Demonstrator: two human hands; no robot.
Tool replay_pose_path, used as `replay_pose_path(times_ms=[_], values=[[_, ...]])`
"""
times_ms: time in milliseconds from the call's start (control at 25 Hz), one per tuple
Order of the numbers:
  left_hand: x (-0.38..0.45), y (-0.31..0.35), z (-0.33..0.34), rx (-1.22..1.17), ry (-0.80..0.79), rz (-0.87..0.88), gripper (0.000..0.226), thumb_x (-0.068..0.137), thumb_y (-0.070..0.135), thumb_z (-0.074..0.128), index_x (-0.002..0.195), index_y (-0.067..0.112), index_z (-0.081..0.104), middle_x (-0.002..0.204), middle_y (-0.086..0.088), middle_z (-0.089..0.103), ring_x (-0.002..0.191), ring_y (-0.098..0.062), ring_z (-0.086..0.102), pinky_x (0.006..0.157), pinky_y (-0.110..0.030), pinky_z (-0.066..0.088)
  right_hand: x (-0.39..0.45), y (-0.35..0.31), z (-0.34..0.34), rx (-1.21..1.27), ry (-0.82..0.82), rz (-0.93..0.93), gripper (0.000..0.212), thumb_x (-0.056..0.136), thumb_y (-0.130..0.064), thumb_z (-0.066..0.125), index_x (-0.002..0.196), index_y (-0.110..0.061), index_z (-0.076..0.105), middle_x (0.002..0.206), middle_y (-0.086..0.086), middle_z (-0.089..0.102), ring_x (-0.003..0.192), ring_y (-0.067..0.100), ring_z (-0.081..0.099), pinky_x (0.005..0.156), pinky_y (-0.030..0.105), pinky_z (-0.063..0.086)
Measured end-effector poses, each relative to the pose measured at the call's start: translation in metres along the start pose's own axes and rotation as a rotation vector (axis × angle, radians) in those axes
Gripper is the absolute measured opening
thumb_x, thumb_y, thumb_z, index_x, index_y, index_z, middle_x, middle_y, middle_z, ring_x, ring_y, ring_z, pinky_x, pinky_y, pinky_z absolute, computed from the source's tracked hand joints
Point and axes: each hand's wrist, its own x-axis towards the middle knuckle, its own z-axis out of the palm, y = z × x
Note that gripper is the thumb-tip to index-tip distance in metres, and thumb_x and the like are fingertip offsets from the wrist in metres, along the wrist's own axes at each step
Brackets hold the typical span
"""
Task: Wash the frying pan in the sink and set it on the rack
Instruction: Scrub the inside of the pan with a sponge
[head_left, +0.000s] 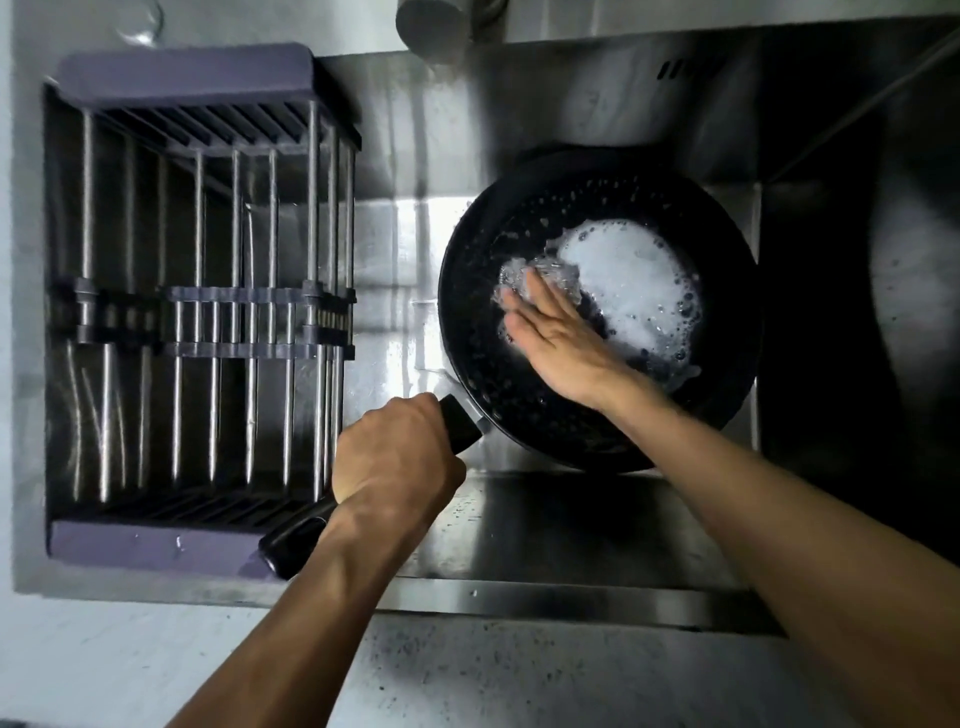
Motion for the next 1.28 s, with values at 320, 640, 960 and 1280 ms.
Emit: replay_pose_path(times_ms=[320, 640, 960, 1280], values=[[0.001, -0.001, 0.004, -0.030, 0.010, 0.021, 0.026, 0.073, 0.029, 0.065, 0.097, 0.024, 0.056, 0.068, 0.003, 0.047, 0.062, -0.019, 0.045, 0.058, -0.029, 0.035, 0.027, 0.036, -0.050, -0.351, 0.200, 0.084, 0.058, 0.104, -0.055, 0.024, 0.157, -0.041, 0.005, 0.162, -0.015, -0.023, 0.149, 0.009, -0.017, 0.124, 0.044, 0.002], [-0.001, -0.001, 0.003, -0.036, 0.040, 0.032, 0.022, 0.074, 0.023, 0.061, 0.096, 0.023, 0.057, 0.061, 0.008, 0.035, 0.058, -0.017, 0.044, 0.054, -0.028, 0.033, 0.025, 0.059, -0.078, -0.763, 0.225, 0.084, 0.062, 0.103, -0.052, 0.015, 0.159, -0.029, -0.001, 0.163, -0.003, -0.025, 0.149, 0.018, -0.023, 0.122, 0.043, -0.010], [-0.003, -0.002, 0.001, -0.023, 0.053, 0.038, 0.023, 0.073, 0.024, 0.062, 0.095, 0.022, 0.057, 0.063, 0.006, 0.044, 0.059, -0.019, 0.047, 0.054, -0.027, 0.034, -0.008, 0.074, -0.095, -0.939, 0.283, 0.218, 0.067, 0.101, -0.048, 0.016, 0.158, -0.013, 0.018, 0.167, 0.009, 0.000, 0.152, 0.028, -0.002, 0.121, 0.044, 0.000], [-0.006, 0.001, -0.001, 0.027, 0.037, 0.022, 0.030, 0.075, 0.028, 0.067, 0.101, 0.018, 0.058, 0.085, -0.004, 0.065, 0.070, -0.025, 0.058, 0.057, -0.028, 0.035, -0.085, 0.071, -0.033, -0.672, -0.044, 0.289, 0.059, 0.101, -0.056, 0.018, 0.148, -0.027, 0.041, 0.166, 0.002, 0.013, 0.152, 0.024, 0.011, 0.121, 0.040, 0.011]])
